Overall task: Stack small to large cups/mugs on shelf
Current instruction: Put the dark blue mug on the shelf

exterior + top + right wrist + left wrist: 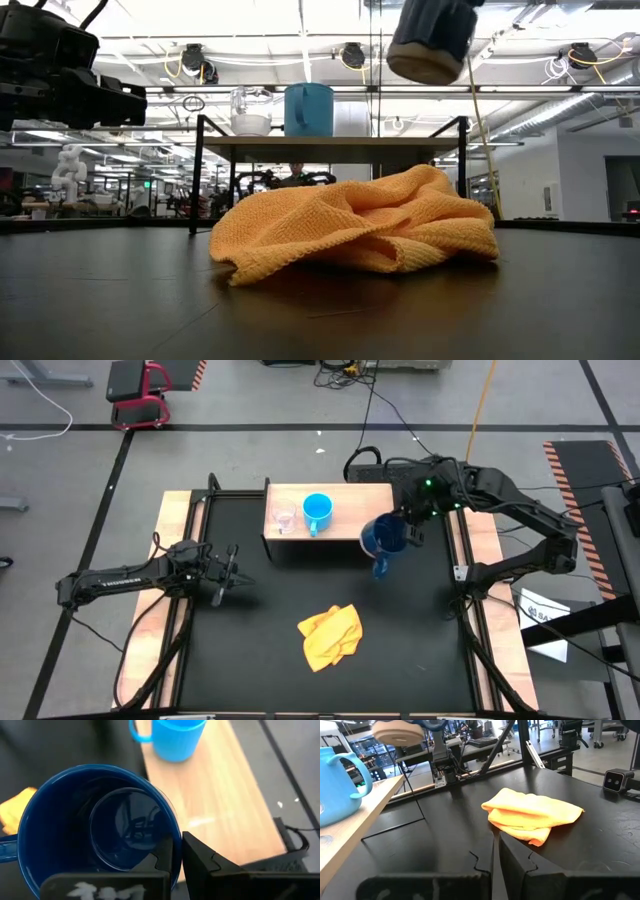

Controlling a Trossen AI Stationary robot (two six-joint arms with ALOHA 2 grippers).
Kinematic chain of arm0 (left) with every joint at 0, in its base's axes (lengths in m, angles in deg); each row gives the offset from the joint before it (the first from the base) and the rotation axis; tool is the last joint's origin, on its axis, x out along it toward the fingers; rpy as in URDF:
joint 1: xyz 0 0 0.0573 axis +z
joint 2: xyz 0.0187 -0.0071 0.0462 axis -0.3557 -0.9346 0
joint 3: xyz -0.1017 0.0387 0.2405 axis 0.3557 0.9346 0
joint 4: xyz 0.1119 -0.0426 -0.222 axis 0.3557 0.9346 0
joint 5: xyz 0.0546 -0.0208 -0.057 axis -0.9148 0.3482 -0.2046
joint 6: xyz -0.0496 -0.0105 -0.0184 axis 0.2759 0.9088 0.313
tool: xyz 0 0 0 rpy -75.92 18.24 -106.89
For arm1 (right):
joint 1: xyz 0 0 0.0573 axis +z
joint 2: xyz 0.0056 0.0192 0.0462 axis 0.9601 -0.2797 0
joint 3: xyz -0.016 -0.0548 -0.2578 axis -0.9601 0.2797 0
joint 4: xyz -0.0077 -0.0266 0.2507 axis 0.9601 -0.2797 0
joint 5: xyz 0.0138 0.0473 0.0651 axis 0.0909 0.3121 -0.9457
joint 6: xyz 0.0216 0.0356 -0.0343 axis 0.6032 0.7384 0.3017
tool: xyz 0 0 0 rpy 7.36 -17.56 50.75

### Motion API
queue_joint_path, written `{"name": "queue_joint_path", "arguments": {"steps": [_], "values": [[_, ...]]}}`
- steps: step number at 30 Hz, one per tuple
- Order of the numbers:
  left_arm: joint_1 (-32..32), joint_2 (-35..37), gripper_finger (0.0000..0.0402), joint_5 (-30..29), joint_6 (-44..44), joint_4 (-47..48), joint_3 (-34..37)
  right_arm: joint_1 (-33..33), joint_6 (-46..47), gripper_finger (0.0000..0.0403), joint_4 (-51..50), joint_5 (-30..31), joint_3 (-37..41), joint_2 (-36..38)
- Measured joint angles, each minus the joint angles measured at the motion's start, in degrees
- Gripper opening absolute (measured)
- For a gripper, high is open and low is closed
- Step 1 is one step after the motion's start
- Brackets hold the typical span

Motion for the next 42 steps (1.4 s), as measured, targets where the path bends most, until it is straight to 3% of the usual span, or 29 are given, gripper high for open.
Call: {"name": "queue_joint_path", "arguments": {"steps": [19,34,42], "values": [[0.00,-0.01,0.0031,0.00,-0.11,0.08,0.00,-13.26,-9.24,0.0015,5.58,-3.41,-1.16,-7.68],[0.00,-0.02,0.0031,-0.55,-0.46,0.44,0.00,-17.33,-19.08,0.0015,-5.94,-3.53,-22.58,-22.71],[0.00,0.00,0.0031,-0.58,-0.46,0.44,0.00,-20.37,-23.45,0.0015,-8.71,-3.54,-26.66,-28.31]]}}
